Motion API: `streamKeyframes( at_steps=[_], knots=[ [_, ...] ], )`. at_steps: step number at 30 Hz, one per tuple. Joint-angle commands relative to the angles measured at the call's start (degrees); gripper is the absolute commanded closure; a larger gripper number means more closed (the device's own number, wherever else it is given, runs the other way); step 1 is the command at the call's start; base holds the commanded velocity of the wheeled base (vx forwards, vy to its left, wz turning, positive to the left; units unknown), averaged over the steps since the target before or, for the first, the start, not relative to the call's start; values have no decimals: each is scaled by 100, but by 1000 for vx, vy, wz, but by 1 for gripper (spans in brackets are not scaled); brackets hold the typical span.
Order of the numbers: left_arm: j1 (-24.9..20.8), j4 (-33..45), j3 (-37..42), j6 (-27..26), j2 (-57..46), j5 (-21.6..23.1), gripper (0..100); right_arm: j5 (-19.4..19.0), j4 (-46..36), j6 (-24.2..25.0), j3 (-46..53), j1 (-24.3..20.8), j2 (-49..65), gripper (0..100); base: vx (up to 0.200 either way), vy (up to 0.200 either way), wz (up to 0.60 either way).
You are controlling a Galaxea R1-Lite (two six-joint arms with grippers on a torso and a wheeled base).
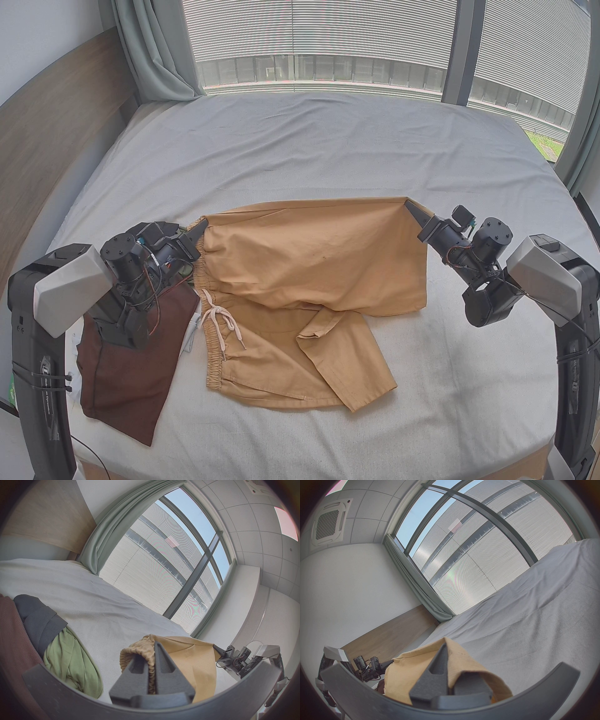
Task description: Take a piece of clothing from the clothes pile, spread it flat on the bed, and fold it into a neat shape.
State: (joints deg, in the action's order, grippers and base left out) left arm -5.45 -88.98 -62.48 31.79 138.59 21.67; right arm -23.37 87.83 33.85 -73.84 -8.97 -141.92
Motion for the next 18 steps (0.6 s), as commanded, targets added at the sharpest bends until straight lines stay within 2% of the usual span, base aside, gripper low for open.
streamKeyframes(
  at_steps=[1,15,16,17,18],
  knots=[
    [35,-5,-160,11,159,-5,100,8,-38,7,-315,10,-169,100,0,0,0],
    [35,-5,-406,29,344,-76,100,-1,-311,34,-720,-8,-354,100,0,0,0],
    [44,-5,-414,46,352,-76,0,8,-302,34,-755,1,-354,100,0,0,0],
    [44,-5,-432,99,352,-76,0,8,-302,42,-808,1,-354,0,0,0,0],
    [35,-5,-458,222,352,-84,0,25,-284,42,-904,1,-371,0,0,0,0]
  ],
)
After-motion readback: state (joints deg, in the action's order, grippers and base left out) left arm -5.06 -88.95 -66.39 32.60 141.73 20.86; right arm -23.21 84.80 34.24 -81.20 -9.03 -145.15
